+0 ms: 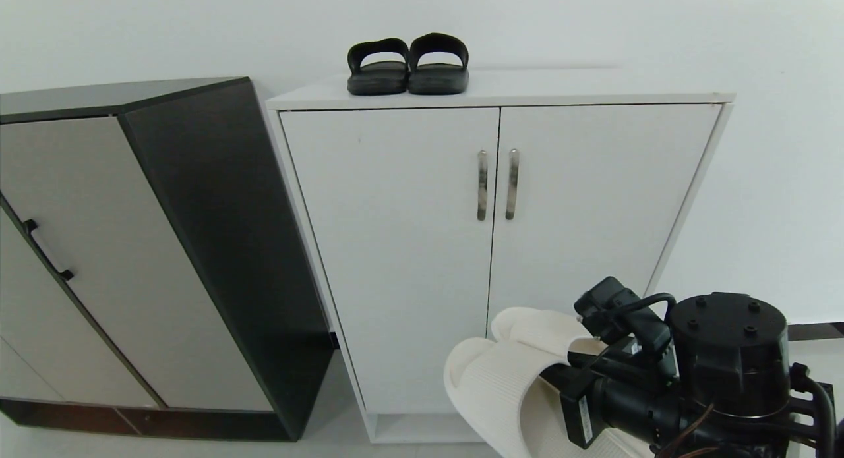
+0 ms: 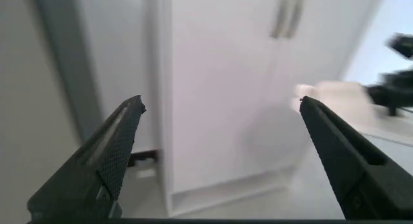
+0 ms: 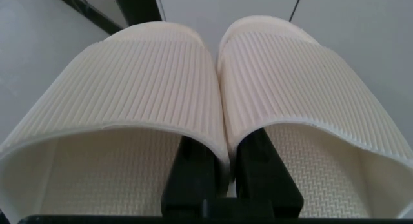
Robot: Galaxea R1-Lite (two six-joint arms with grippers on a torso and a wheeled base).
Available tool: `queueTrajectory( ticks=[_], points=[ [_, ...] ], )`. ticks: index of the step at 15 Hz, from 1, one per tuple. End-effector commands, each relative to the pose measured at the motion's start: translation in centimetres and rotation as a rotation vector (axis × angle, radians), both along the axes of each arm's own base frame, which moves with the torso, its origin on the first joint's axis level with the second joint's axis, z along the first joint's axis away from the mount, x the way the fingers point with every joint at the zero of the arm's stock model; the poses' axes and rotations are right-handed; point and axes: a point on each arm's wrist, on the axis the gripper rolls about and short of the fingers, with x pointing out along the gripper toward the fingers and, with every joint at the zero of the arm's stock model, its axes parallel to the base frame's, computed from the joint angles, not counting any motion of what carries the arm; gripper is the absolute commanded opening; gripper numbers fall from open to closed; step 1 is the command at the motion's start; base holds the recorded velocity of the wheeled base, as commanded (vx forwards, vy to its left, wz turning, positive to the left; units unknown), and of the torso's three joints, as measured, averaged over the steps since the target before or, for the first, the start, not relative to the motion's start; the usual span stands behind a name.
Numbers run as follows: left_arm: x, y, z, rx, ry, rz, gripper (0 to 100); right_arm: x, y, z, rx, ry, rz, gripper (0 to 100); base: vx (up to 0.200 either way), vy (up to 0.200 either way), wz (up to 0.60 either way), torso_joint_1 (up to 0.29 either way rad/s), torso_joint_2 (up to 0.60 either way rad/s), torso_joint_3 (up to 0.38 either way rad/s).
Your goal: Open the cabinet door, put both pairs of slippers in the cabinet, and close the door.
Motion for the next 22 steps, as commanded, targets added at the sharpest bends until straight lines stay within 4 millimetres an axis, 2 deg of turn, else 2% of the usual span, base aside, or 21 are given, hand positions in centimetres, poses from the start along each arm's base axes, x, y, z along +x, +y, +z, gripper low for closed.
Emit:
queueTrajectory(
  ticks=[1, 3, 4, 7, 11, 13, 14, 16, 18, 22],
  points=[
    [5.0, -2.1, 2.4, 0.048, 0.130, -0.260, 100, -0.1, 0.0, 0.1, 0.006, -0.006, 0.002, 0, 0.000, 0.000, 0.00, -0.012, 0.32, 0.300],
    [8.5, -3.7, 4.0, 0.057, 0.151, -0.320, 100, -0.1, 0.0, -0.1, 0.001, -0.002, 0.000, 0, 0.000, 0.000, 0.00, -0.002, 0.15, 0.142],
    [10.8, -4.8, 4.8, 0.046, 0.126, -0.383, 100, 0.0, 0.0, -0.1, -0.001, -0.002, -0.001, 0, 0.000, 0.000, 0.00, -0.002, 0.07, 0.041],
    [15.5, -7.4, 5.6, 0.041, 0.096, -0.498, 100, -0.1, -0.2, -0.2, -0.014, -0.018, 0.009, 0, 0.000, 0.000, 0.00, 0.000, 0.00, 0.000],
    [18.5, -11.6, 7.1, 0.012, 0.116, -0.606, 100, -0.1, -0.2, -0.3, 0.004, -0.033, 0.010, 0, 0.000, 0.000, 0.00, 0.000, 0.00, 0.000],
    [18.8, -14.2, 8.0, -0.008, 0.112, -0.692, 100, -0.2, -0.4, -0.3, 0.004, -0.035, 0.006, 0, 0.000, 0.000, 0.00, 0.000, 0.00, 0.000],
    [19.6, -15.5, 8.5, -0.014, 0.103, -0.714, 100, -0.1, -0.5, -0.1, 0.010, -0.040, 0.002, 0, 0.000, 0.000, 0.00, 0.000, 0.00, 0.000],
    [22.5, -18.3, 8.6, -0.011, 0.109, -0.736, 100, 0.1, -0.5, -0.3, 0.002, -0.036, -0.003, 0, 0.000, 0.000, 0.00, 0.000, 0.00, 0.000],
    [24.0, -20.3, 8.2, -0.006, 0.117, -0.778, 100, 0.1, -0.5, -0.2, 0.002, -0.040, 0.002, 0, 0.000, 0.000, 0.00, 0.000, 0.00, 0.000],
    [28.7, -24.2, 7.8, -0.019, 0.081, -0.805, 100, 0.1, -0.5, -0.4, -0.003, -0.037, 0.000, 0, 0.000, 0.000, 0.00, 0.000, 0.00, 0.000]
  ],
)
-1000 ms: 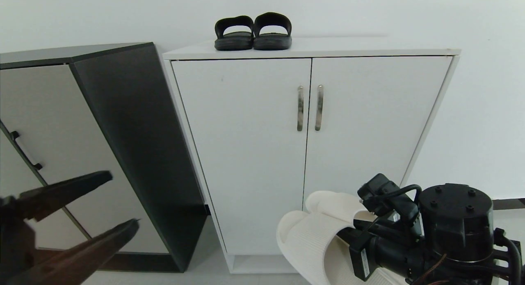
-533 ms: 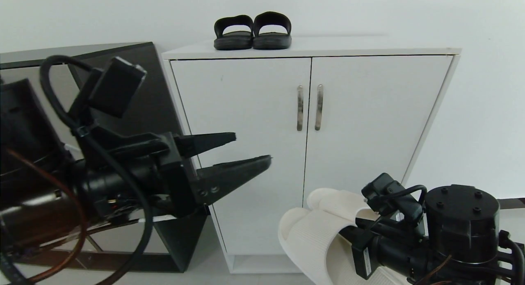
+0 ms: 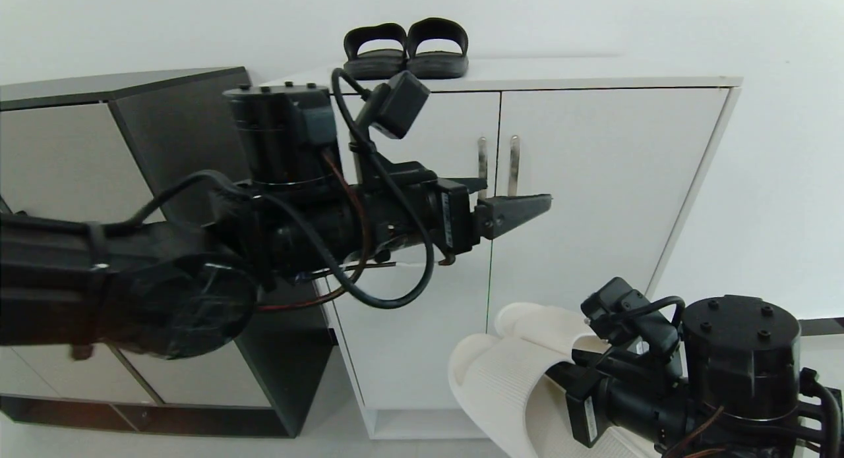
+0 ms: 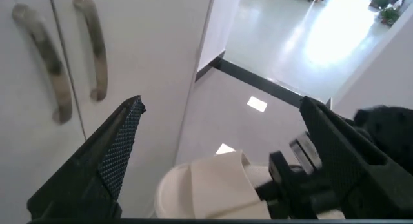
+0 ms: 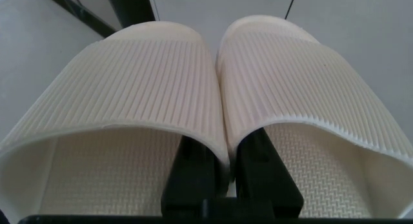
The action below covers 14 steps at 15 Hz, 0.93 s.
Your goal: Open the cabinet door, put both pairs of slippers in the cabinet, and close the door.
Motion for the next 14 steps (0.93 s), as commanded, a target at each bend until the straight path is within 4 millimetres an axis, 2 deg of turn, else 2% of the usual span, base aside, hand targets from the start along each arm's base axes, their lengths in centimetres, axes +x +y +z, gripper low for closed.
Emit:
queueTrajectory(
  ticks=[1, 3, 5, 6, 8, 11, 14],
  points=[
    [3.1, -2.8, -2.4, 0.023, 0.029, -0.033, 100, -0.1, 0.0, 0.0, 0.000, 0.000, 0.001, 0, 0.000, 0.000, 0.00, 0.000, 0.00, 0.000],
    [3.8, -3.4, -2.6, 0.021, 0.037, -0.044, 100, -0.1, -0.1, 0.1, 0.001, -0.003, 0.001, 0, 0.000, 0.000, 0.00, 0.000, 0.00, 0.000],
    [3.4, -3.2, -2.0, 0.003, 0.046, -0.050, 100, -0.1, 0.0, 0.0, 0.001, -0.001, 0.001, 0, 0.000, 0.000, 0.00, 0.000, 0.00, 0.000],
    [3.0, -2.8, -0.9, -0.019, 0.059, -0.104, 100, -0.2, 0.0, 0.1, 0.000, -0.002, 0.004, 0, 0.000, 0.000, 0.00, 0.000, 0.00, 0.000],
    [3.4, -1.8, 0.0, -0.057, 0.122, -0.230, 100, -0.2, 0.1, 0.0, -0.001, 0.001, 0.008, 0, 0.000, 0.000, 0.00, 0.000, 0.00, 0.000],
    [5.3, -2.4, 0.5, -0.078, 0.133, -0.174, 100, -0.2, 0.0, -0.3, -0.009, 0.009, 0.008, 0, 0.000, 0.000, 0.00, 0.000, 0.00, 0.000],
    [5.8, -2.5, 0.4, -0.071, 0.140, -0.162, 100, -0.3, 0.0, -0.4, -0.012, 0.012, 0.008, 0, 0.000, 0.000, 0.00, 0.000, 0.00, 0.000]
  ],
)
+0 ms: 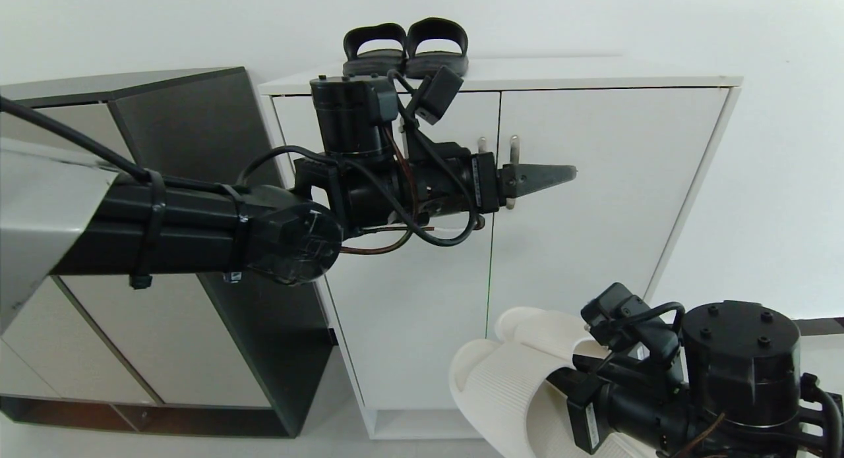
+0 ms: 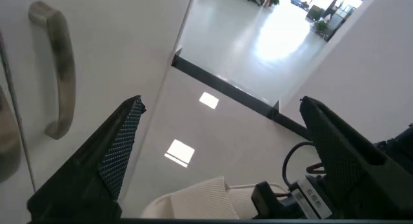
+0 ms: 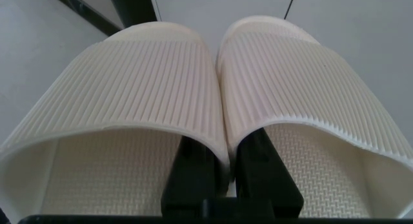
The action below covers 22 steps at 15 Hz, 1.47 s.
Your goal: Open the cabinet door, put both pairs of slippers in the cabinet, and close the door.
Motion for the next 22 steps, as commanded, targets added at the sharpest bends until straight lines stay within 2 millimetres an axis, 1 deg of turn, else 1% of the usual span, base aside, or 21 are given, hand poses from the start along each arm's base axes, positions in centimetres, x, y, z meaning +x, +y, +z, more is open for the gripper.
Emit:
queueTrajectory(
  ticks=[1, 5, 7, 9, 13, 21, 22],
  points=[
    [0.9, 0.1, -0.2, 0.001, -0.001, 0.029, 100, 0.0, 0.1, -0.2, -0.004, 0.004, 0.001, 0, 0.000, 0.000, 0.00, 0.000, 0.00, 0.000],
    [2.2, -0.4, 0.0, -0.015, -0.016, 0.100, 100, 0.1, 0.2, -0.4, -0.010, 0.009, 0.001, 0, 0.000, 0.000, 0.00, 0.000, 0.00, 0.000],
    [3.1, -1.2, -0.5, -0.002, 0.006, 0.181, 100, 0.2, 0.2, -0.5, -0.014, 0.012, -0.001, 0, 0.000, 0.000, 0.00, 0.000, 0.00, 0.000],
    [3.8, -1.6, -0.7, 0.005, 0.016, 0.204, 100, 0.2, 0.1, -0.3, -0.008, 0.007, -0.002, 0, 0.000, 0.000, 0.00, 0.000, 0.00, 0.000],
    [4.1, -1.5, -0.9, 0.025, 0.040, 0.224, 100, 0.1, 0.1, -0.2, -0.006, 0.003, -0.003, 0, 0.000, 0.000, 0.00, 0.000, 0.00, 0.000],
    [4.6, -2.1, -2.0, 0.048, 0.068, 0.218, 100, 0.1, 0.1, -0.3, -0.008, 0.005, 0.000, 0, 0.000, 0.000, 0.00, 0.000, 0.00, 0.000],
    [4.6, -2.1, -2.0, 0.047, 0.067, 0.218, 0, 0.1, 0.1, -0.2, -0.007, 0.004, 0.000, 0, 0.000, 0.000, 0.00, 0.000, 0.00, 0.000]
  ],
)
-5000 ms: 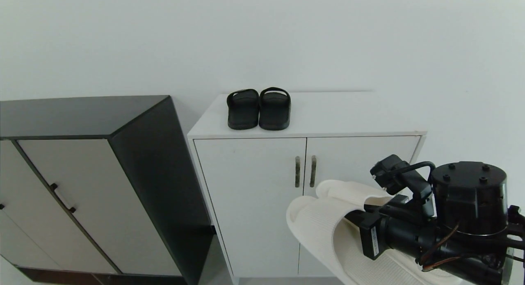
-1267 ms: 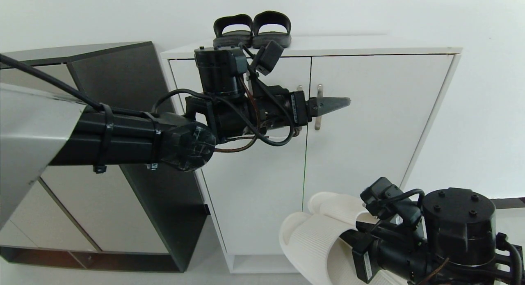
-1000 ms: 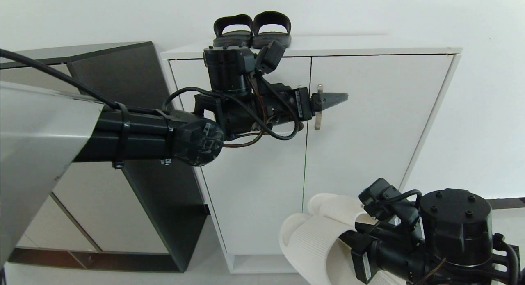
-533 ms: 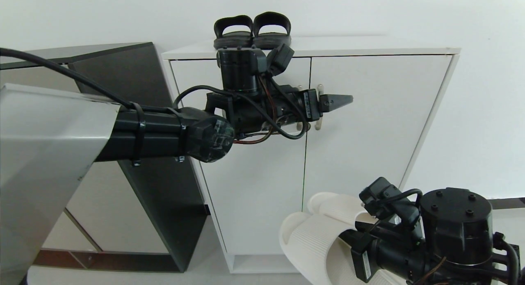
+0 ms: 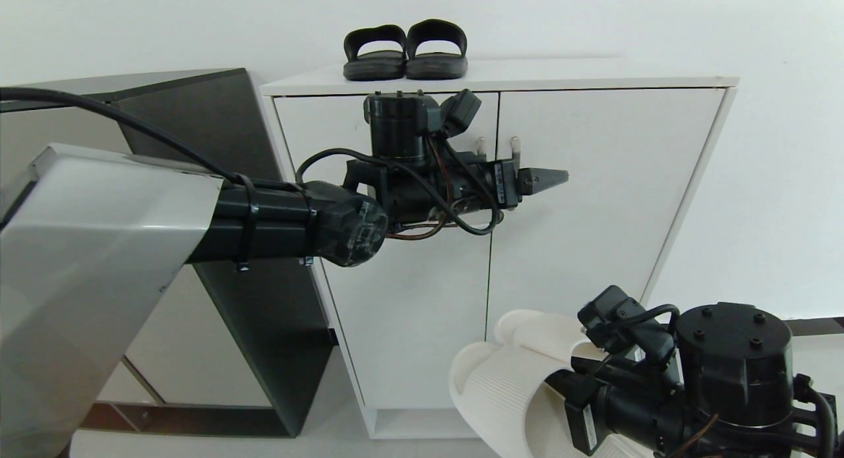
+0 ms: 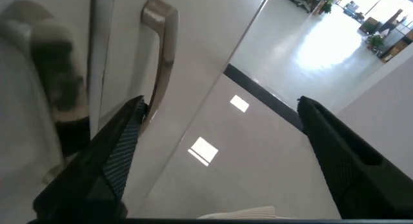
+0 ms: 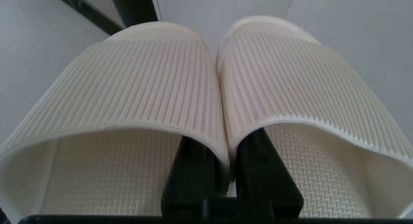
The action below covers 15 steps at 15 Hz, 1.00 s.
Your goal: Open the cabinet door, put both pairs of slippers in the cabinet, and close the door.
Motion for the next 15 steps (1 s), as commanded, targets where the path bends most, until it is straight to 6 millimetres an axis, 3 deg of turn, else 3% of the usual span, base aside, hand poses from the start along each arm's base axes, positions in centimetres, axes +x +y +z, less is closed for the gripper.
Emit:
queueTrajectory(
  ticks=[1, 10, 15],
  points=[
    [0.1, 0.0, 0.1, -0.005, -0.008, 0.000, 0, 0.0, 0.0, 0.1, 0.002, -0.002, 0.000, 0, 0.000, 0.000, 0.00, 0.000, 0.00, 0.000],
    [-1.9, 0.5, 1.0, -0.005, -0.008, -0.016, 0, -1.1, -0.6, 0.2, 0.027, 0.025, 0.109, 0, 0.000, 0.000, 0.00, 0.000, 0.00, 0.000],
    [-5.8, 0.4, 1.3, -0.002, -0.005, -0.073, 0, -2.2, -1.3, 0.5, 0.056, 0.054, 0.224, 0, 0.000, 0.000, 0.00, 0.000, 0.00, 0.000]
  ],
)
